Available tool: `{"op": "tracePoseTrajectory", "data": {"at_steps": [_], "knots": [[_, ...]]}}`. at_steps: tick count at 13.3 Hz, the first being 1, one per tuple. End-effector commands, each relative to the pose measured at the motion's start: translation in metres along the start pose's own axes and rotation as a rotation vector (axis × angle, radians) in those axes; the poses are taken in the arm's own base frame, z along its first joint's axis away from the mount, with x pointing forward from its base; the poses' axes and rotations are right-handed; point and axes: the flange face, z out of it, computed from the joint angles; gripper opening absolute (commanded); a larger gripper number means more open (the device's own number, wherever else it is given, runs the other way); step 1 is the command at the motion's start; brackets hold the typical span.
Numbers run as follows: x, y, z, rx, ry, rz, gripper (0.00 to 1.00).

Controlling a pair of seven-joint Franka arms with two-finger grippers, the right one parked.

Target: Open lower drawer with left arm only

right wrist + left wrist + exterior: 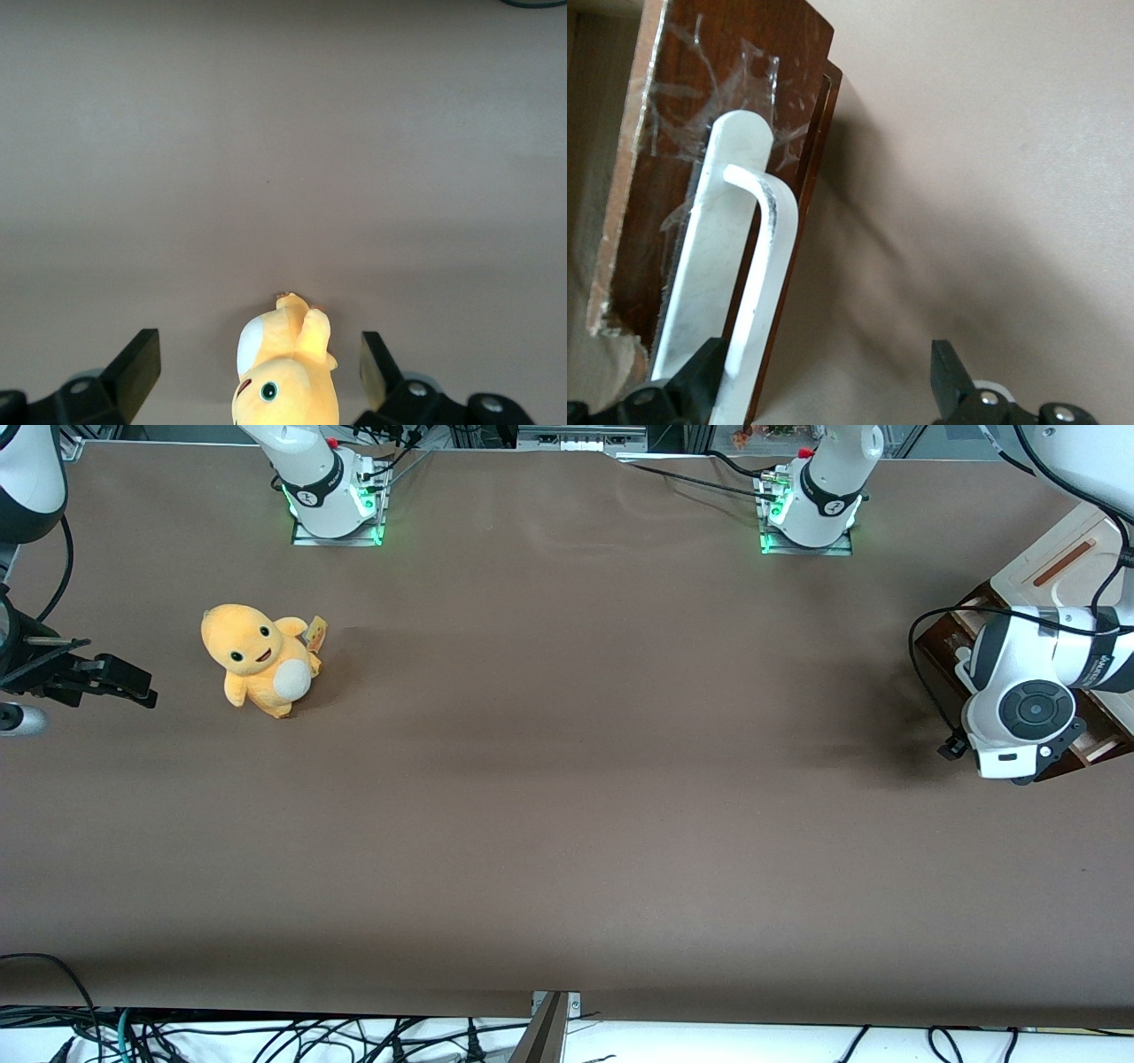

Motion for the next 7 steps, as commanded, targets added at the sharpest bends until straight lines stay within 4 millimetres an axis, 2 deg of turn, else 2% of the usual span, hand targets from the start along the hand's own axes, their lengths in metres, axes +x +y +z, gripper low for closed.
{"op": "tracePoseTrajectory", "data": {"at_steps": [1, 7], "knots": [[-0.007, 0.021, -0.016, -0.018, 0.019, -0.011, 1.0], [-0.003, 0.024, -0.028, -0.025, 0.029, -0.014, 1.0]]}}
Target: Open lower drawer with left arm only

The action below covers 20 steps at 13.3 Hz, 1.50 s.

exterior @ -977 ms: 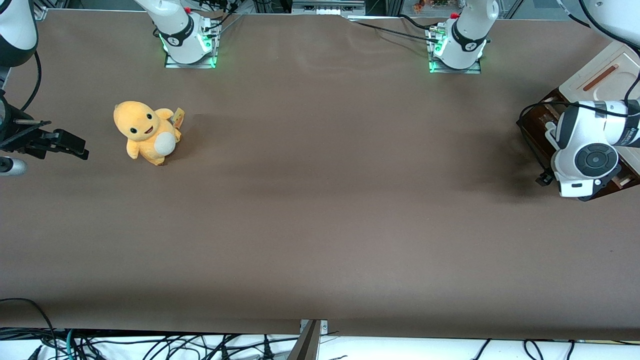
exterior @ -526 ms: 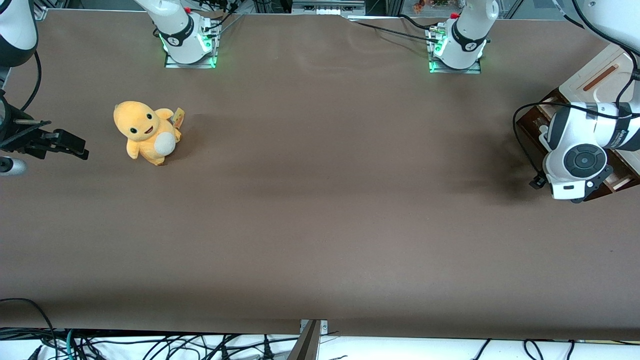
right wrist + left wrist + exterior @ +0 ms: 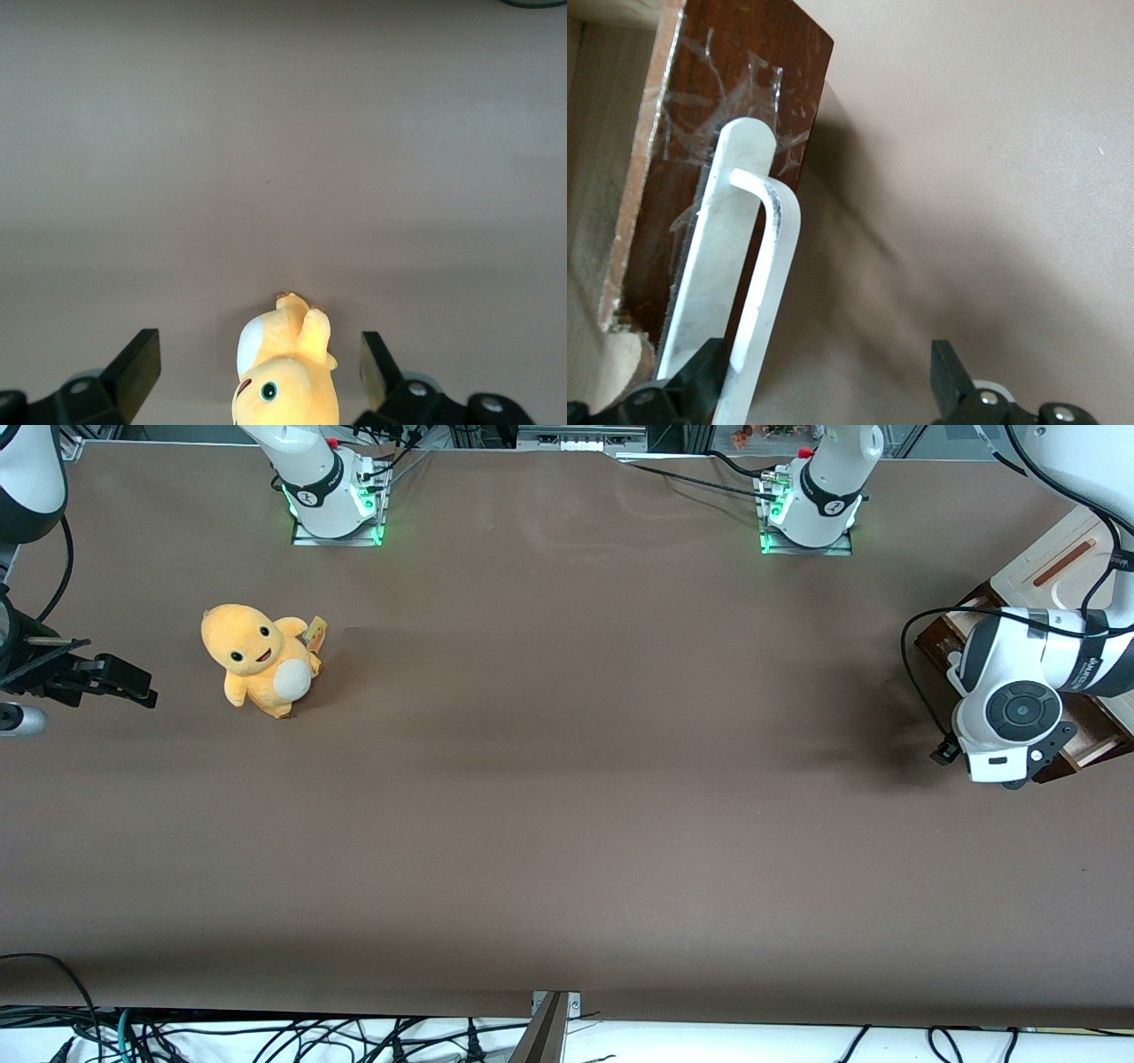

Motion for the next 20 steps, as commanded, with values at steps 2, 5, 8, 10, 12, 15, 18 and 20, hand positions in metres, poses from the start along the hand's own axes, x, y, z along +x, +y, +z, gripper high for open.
{"op": "tracePoseTrajectory", "data": {"at_steps": [2, 5, 8, 10, 12, 15, 18, 20], "knots": [[0.011, 0.007, -0.024, 0.002, 0.009, -0.01, 1.0], [0.019, 0.003, -0.038, 0.019, 0.007, 0.026, 1.0], [0.023, 0.003, -0.072, -0.039, -0.064, 0.091, 1.0], [0.025, 0.007, -0.102, -0.107, -0.095, 0.154, 1.0], [0.024, 0.011, -0.132, -0.195, -0.127, 0.23, 1.0], [0.021, 0.014, -0.159, -0.304, -0.135, 0.366, 1.0], [0.022, 0.01, -0.172, -0.376, -0.153, 0.405, 1.0], [0.029, -0.005, -0.181, -0.435, -0.159, 0.467, 1.0]]}}
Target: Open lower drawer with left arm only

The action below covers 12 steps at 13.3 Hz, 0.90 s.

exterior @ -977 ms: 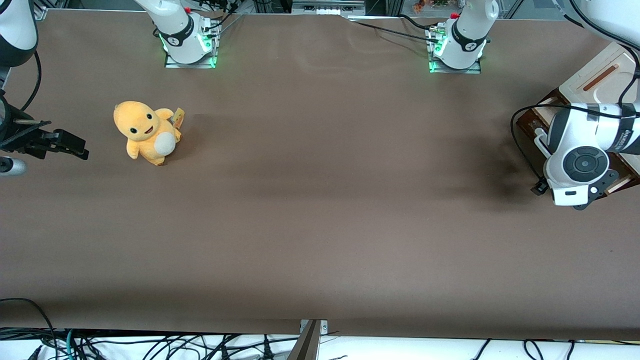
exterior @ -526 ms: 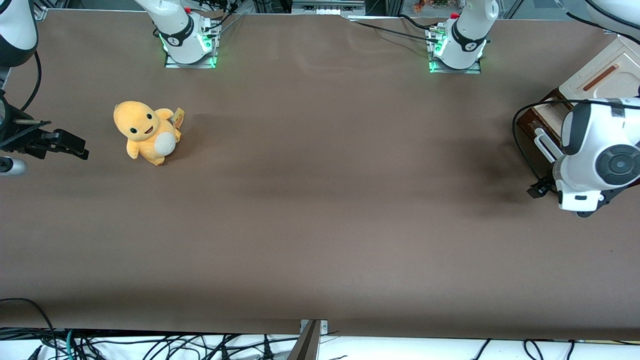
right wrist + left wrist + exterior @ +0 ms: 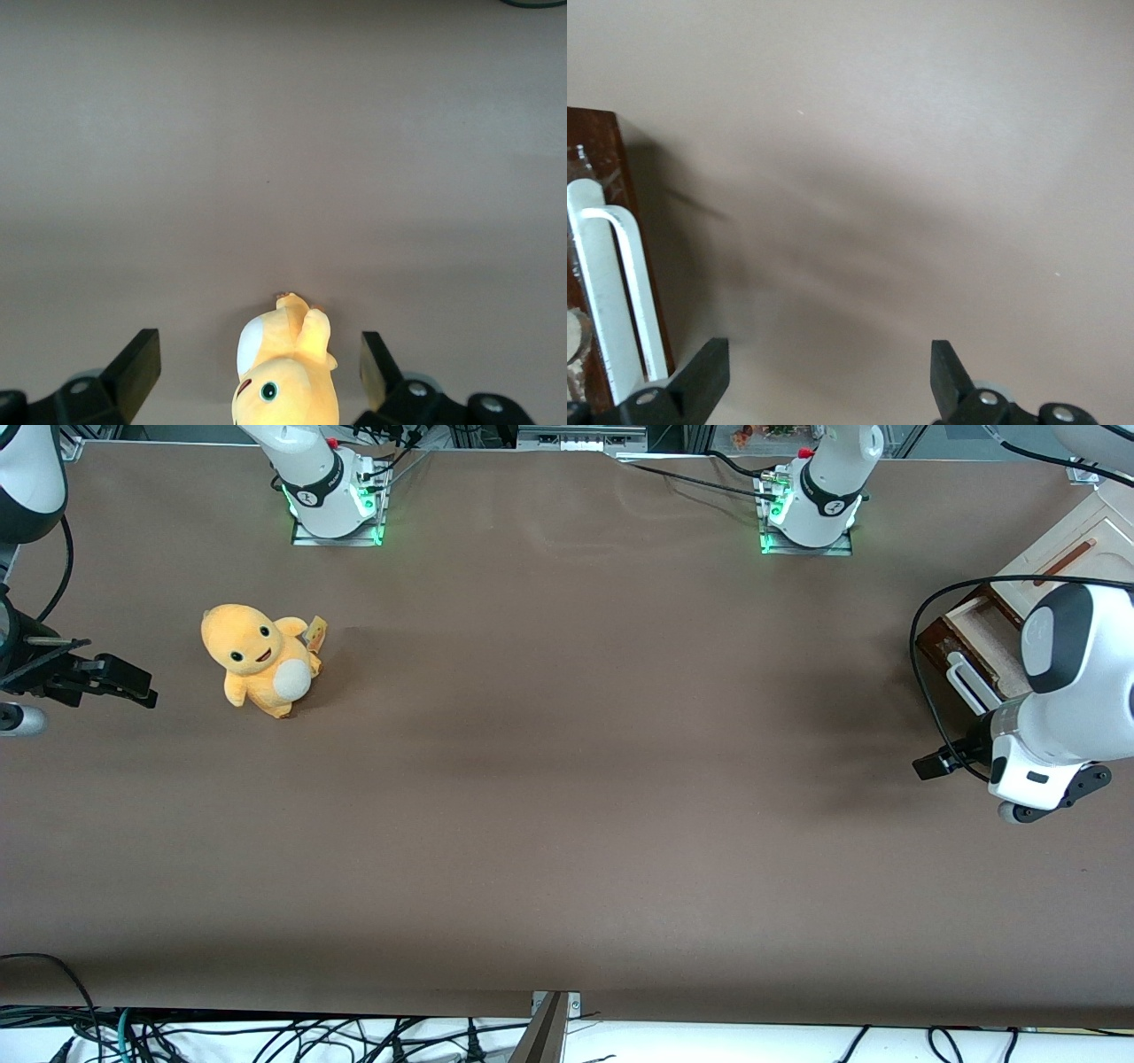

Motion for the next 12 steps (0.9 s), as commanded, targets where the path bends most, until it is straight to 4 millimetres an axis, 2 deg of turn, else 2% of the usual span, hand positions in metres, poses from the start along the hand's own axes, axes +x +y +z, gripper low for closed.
{"op": "tracePoseTrajectory", "data": {"at_steps": [1, 4, 5, 7, 8, 9, 12], "knots": [[-0.001, -0.022, -0.027, -0.079, -0.027, 0.106, 1.0], [0.003, -0.07, -0.049, -0.135, -0.024, 0.215, 1.0], [-0.006, -0.065, -0.062, -0.128, 0.006, 0.321, 1.0], [-0.023, -0.071, -0.092, -0.131, 0.068, 0.52, 1.0], [-0.034, -0.062, -0.097, -0.121, 0.079, 0.554, 1.0], [-0.045, -0.059, -0.114, -0.116, 0.111, 0.568, 1.0], [-0.077, -0.055, -0.144, -0.111, 0.161, 0.595, 1.0]]}}
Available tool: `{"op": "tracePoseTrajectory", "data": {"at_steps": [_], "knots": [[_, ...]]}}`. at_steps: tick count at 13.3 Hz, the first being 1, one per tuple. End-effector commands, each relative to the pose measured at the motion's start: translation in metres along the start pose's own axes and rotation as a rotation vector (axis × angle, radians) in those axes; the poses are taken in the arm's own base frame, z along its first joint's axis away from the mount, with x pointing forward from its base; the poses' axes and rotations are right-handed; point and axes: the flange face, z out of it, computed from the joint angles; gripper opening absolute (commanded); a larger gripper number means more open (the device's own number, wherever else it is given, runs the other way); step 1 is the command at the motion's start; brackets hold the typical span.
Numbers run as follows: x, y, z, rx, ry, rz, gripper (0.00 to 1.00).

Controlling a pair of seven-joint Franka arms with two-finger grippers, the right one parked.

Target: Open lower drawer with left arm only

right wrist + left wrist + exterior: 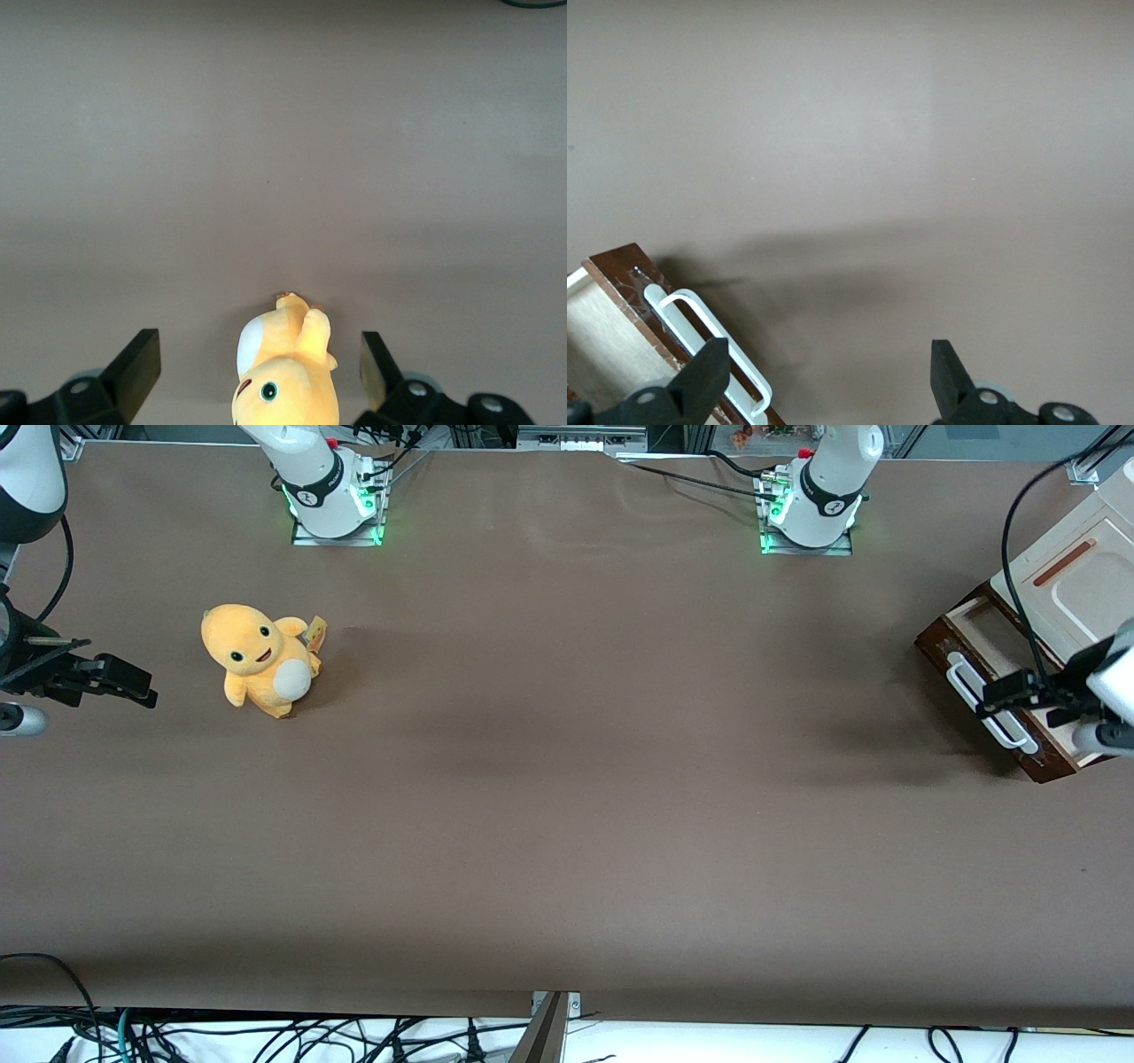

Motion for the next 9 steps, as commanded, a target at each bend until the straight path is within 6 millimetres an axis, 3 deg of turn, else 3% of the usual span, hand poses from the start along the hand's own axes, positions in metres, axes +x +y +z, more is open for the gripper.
{"op": "tracePoseTrajectory", "data": {"at_steps": [1, 9], "knots": [[-0.0299, 0.0194, -0.0174, 0.0, 0.011, 0.055, 1.0], [-0.0317, 0.0257, -0.0111, -0.004, -0.012, 0.065, 1.0]]}}
